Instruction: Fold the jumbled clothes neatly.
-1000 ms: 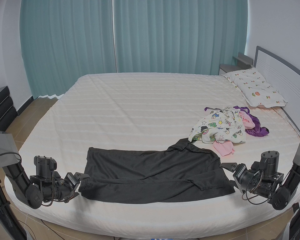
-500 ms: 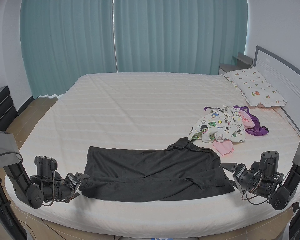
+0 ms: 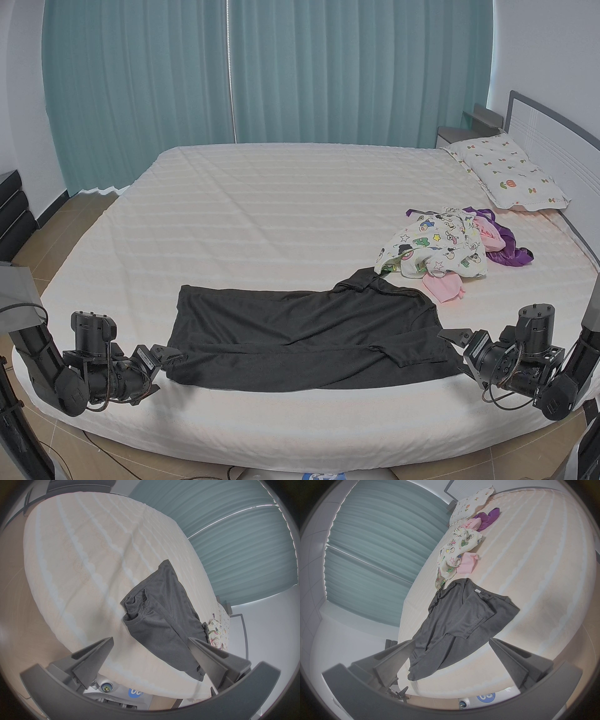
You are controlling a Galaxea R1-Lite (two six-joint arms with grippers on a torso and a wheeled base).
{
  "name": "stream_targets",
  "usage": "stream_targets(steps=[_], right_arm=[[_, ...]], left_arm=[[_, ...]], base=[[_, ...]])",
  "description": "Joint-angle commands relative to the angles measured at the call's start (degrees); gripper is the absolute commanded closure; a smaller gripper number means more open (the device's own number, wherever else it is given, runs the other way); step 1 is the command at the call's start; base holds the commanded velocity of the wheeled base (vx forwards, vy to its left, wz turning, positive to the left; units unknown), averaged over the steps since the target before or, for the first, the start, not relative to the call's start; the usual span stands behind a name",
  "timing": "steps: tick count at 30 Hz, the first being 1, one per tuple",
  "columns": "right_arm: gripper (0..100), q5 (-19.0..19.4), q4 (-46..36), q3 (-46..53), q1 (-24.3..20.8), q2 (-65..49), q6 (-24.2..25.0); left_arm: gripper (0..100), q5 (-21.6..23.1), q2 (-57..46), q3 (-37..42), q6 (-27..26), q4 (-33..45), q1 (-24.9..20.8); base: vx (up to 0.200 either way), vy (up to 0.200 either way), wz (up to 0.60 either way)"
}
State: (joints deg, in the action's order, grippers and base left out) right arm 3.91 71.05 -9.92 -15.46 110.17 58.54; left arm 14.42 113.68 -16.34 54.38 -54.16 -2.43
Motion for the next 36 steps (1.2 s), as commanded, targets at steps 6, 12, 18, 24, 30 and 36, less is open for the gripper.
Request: stream_targets(steps=[6,12,18,24,30,36], right_arm=[[0,0.0,0.0,0.1,0.0,0.1,-0.1],[0,0.0,0.0,0.0,0.0,0.3,-0.1],[0,0.1,0.0,0.0,-0.1,0.4,-0.1],[0,0.0,0.0,0.2,-0.1,0.4,-0.1],[0,0.1,0.0,0.2,-0.1,0.4,-0.1],[0,0.1,0.0,0.2,-0.1,0.6,-0.1]], left_arm=[[0,0.0,0.3,0.0,-0.1,0.0,0.1],[0,0.0,0.7,0.2,0.0,-1.2,0.1],[0,0.0,0.8,0.2,0.0,-1.2,0.1],[0,0.0,0.8,0.2,0.0,-1.2,0.1],[0,0.0,0.7,0.2,0.0,-1.2,0.1],[0,0.1,0.7,0.1,0.1,-1.2,0.1]], base=[[0.000,0.100,0.00],[0.000,0.000,0.00],[0.000,0.000,0.00],[0.000,0.000,0.00],[0.000,0.000,0.00],[0.000,0.000,0.00]])
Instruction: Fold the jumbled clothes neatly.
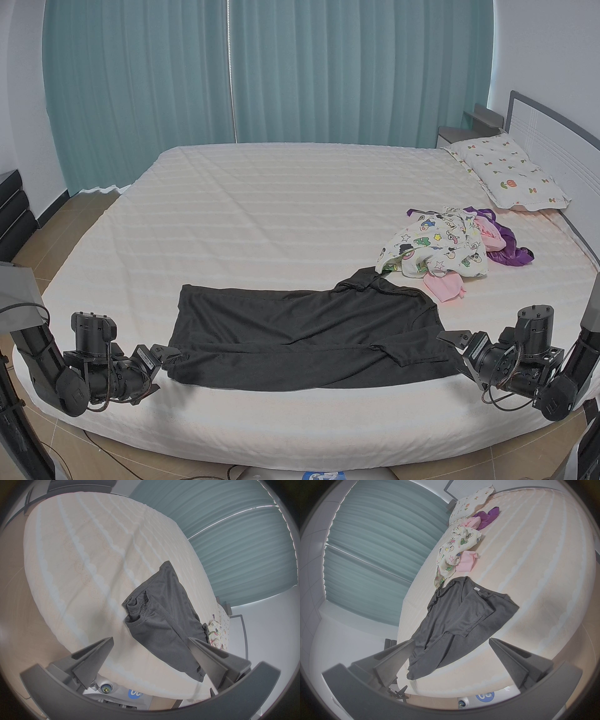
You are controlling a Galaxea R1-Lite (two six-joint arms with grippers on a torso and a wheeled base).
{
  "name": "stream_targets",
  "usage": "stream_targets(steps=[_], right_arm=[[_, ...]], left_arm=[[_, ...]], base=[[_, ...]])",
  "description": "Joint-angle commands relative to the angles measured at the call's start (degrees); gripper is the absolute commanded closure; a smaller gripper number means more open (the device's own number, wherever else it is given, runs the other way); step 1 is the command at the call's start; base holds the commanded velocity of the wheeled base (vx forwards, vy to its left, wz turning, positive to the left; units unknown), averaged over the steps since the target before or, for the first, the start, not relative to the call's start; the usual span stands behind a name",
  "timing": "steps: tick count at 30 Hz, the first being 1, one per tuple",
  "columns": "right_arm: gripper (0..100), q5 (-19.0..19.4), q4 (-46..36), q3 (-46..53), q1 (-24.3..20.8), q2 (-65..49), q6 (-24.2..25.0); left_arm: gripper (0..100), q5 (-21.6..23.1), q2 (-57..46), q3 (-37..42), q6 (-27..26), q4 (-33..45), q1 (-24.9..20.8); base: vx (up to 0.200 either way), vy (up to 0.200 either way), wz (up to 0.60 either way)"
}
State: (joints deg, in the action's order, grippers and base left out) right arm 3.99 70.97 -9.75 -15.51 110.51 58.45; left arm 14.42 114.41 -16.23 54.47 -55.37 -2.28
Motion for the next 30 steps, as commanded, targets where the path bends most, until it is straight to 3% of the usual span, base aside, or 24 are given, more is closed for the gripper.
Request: stream_targets(steps=[1,30], right_arm=[[0,0.1,0.0,0.0,-0.1,0.3,0.0],[0,-0.1,0.0,0.1,-0.4,0.8,-0.1]], left_arm=[[0,0.0,-0.1,0.0,0.0,0.0,0.0],[0,0.2,-0.2,-0.6,1.5,-0.1,-0.1]], base=[[0.000,0.000,0.00],[0.000,0.000,0.00]])
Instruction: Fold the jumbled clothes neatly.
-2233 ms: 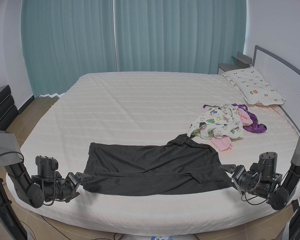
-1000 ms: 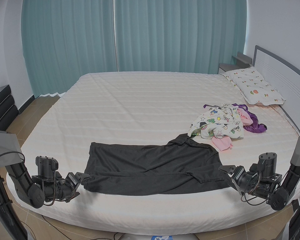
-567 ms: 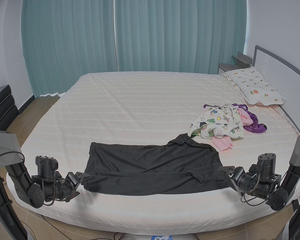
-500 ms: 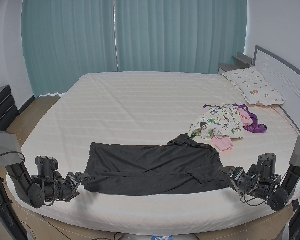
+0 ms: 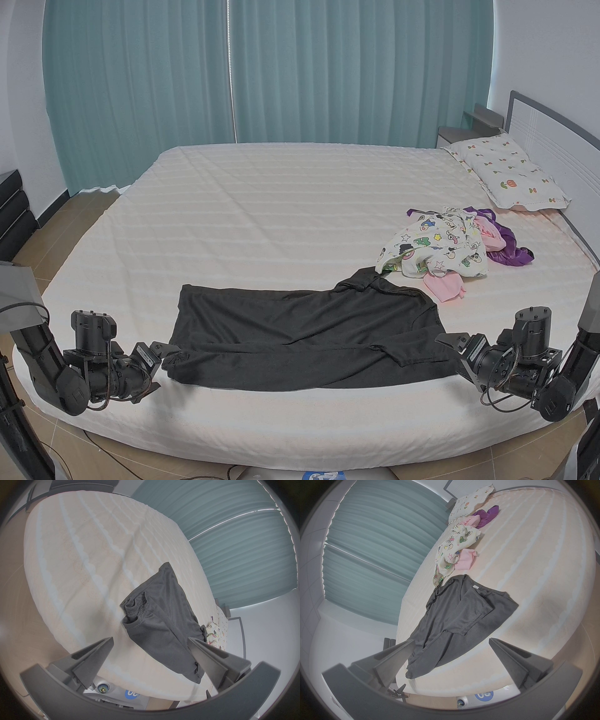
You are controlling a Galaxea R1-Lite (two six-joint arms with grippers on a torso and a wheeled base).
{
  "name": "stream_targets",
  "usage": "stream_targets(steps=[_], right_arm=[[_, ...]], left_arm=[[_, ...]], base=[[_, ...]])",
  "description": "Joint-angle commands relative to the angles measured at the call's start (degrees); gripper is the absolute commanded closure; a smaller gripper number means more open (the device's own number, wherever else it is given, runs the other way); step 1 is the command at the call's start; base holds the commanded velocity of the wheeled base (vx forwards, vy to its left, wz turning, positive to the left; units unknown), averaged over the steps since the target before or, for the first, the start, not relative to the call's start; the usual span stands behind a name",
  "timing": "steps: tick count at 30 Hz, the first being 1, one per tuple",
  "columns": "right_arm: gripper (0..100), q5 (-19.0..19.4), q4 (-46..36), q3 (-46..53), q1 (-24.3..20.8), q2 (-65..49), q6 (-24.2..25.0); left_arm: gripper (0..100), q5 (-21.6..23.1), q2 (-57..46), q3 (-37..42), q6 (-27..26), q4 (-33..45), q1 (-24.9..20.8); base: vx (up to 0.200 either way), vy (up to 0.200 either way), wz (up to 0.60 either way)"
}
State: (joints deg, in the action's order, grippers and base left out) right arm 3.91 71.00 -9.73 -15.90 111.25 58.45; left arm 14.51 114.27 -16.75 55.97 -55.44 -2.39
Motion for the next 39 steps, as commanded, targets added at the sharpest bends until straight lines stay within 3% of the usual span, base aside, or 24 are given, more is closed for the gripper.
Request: stream_targets(steps=[1,14,20,24,31,32,36,39], right_arm=[[0,0.0,0.0,0.0,0.0,-0.1,-0.1],[0,-0.5,0.4,0.2,-0.8,-2.4,-0.2],[0,-0.6,0.5,0.6,-0.8,-2.3,-0.3],[0,-0.6,0.5,0.3,-0.9,-2.2,-0.4],[0,-0.7,0.5,-0.1,-0.9,-1.9,-0.8],[0,-0.8,-0.4,-1.8,-0.8,-1.7,-1.4],[0,-0.9,-3.8,-5.9,-0.8,-1.7,-3.2],[0,-0.9,-11.2,-12.2,-0.5,-1.6,-4.7]], left_arm=[[0,0.1,0.0,0.0,0.0,0.0,0.0],[0,-0.4,-0.5,-2.1,-0.2,0.0,0.1],[0,-4.2,-0.3,-6.8,-0.6,0.4,0.1],[0,-6.9,1.7,-12.5,-2.3,0.8,0.5],[0,-7.5,8.0,-20.9,-6.7,1.5,0.5],[0,-8.2,10.9,-27.6,-6.7,5.8,0.5],[0,-10.0,15.0,-37.7,-7.7,13.1,0.3],[0,-11.2,16.2,-44.0,-8.0,16.9,0.3]], base=[[0.000,0.000,0.00],[0.000,0.000,0.00],[0.000,0.000,0.00],[0.000,0.000,0.00],[0.000,0.000,0.00],[0.000,0.000,0.00],[0.000,0.000,0.00],[0.000,0.000,0.00]])
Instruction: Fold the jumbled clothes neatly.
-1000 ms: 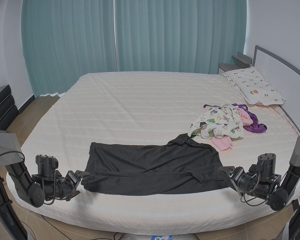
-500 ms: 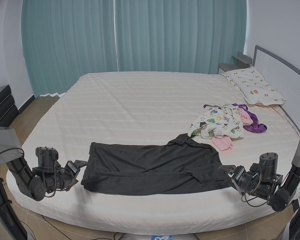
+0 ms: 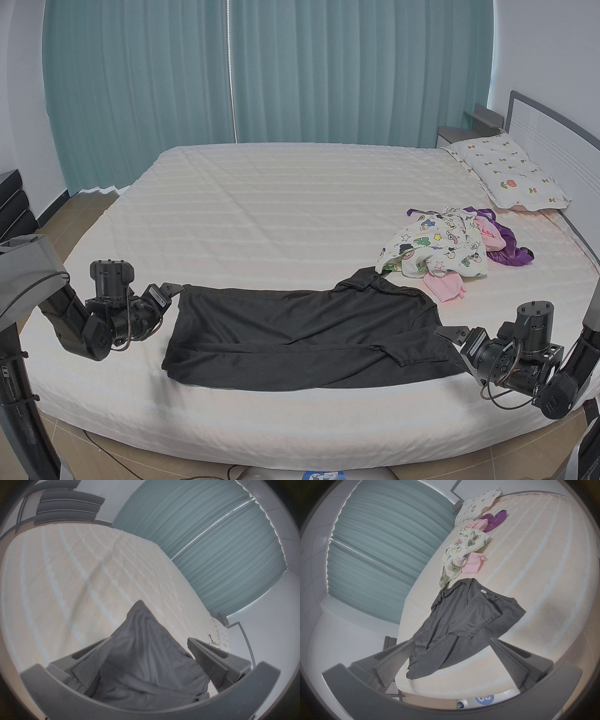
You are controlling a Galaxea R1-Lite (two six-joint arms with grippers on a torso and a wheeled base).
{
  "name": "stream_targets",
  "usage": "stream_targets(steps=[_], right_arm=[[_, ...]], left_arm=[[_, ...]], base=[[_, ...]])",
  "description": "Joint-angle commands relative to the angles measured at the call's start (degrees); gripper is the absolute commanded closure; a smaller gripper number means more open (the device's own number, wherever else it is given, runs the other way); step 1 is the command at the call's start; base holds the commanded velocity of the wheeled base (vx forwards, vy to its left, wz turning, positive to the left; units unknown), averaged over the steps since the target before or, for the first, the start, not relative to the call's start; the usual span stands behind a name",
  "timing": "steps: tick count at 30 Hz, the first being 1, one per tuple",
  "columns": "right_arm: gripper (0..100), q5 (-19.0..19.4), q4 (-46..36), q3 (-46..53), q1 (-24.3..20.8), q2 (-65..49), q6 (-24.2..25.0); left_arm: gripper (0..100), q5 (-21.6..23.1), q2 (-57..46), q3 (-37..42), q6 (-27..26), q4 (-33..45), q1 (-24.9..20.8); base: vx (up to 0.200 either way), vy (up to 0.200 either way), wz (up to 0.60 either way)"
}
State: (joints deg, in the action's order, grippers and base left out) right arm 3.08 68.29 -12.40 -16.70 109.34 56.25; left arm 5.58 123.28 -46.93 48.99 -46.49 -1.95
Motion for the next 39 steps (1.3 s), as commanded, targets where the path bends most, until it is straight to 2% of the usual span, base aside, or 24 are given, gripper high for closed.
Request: stream_targets(steps=[1,4,5,9,15,21,39], right_arm=[[0,-0.1,-11.0,-11.7,0.5,0.4,-2.5],[0,-0.3,-17.8,-17.7,0.8,1.6,-3.1],[0,-0.9,-21.2,-20.6,0.5,2.2,-3.9],[0,-2.5,-25.9,-25.9,0.2,3.9,-6.0],[0,-2.6,-27.7,-31.5,1.5,8.4,-7.8],[0,-2.6,-28.2,-35.3,2.4,12.1,-8.7],[0,-2.6,-29.0,-40.2,3.2,15.8,-8.8]], left_arm=[[0,-2.2,7.4,-15.2,-1.0,8.9,-0.2],[0,-2.2,9.3,-18.8,-2.0,11.1,-0.2],[0,-2.2,10.7,-20.9,-4.1,12.4,-0.2],[0,-2.4,14.4,-24.1,-8.7,13.5,-0.1],[0,-2.6,20.2,-31.3,-11.8,14.5,-0.2],[0,-5.8,23.6,-37.3,-12.5,17.8,-0.3],[0,-5.8,25.1,-37.7,-12.7,17.8,-0.6]], base=[[0.000,0.000,0.00],[0.000,0.000,0.00],[0.000,0.000,0.00],[0.000,0.000,0.00],[0.000,0.000,0.00],[0.000,0.000,0.00],[0.000,0.000,0.00]])
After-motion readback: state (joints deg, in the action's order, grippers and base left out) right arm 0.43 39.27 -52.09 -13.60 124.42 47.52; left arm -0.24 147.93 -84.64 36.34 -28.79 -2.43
